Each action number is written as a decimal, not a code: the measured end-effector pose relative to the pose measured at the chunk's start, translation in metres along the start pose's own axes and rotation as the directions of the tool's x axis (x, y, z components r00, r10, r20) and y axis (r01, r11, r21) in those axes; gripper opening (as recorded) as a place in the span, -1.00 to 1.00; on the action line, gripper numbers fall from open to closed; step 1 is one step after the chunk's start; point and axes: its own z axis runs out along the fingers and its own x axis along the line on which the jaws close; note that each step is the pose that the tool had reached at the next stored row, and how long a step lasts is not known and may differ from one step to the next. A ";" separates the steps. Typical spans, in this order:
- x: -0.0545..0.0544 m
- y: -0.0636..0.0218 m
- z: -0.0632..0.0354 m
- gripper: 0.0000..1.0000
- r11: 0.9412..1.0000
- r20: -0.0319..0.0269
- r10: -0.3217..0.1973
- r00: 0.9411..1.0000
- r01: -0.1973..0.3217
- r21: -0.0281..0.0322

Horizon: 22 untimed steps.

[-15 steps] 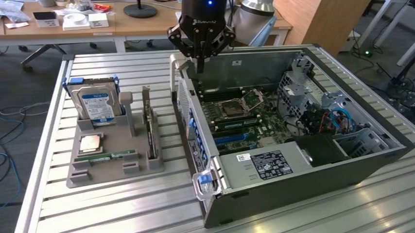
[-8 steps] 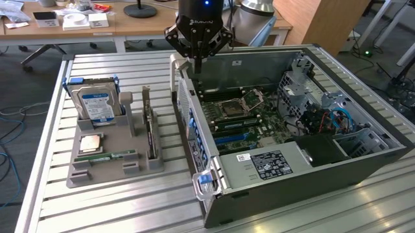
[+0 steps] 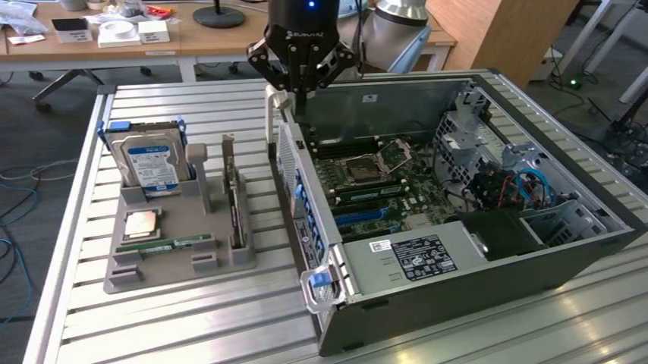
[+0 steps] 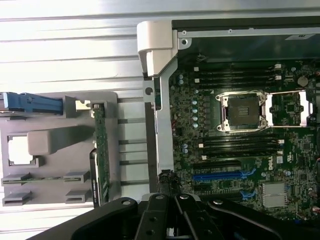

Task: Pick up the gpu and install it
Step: 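Reach for the gpu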

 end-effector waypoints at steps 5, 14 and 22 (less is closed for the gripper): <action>0.006 -0.0005 -0.0001 -0.79 1.000 0.000 0.000 1.000 0.000 0.000; 0.017 -0.0012 -0.0002 -0.79 1.000 0.000 0.000 1.000 0.000 0.000; 0.023 -0.0017 -0.0004 -0.79 1.000 0.000 0.000 1.000 0.000 0.000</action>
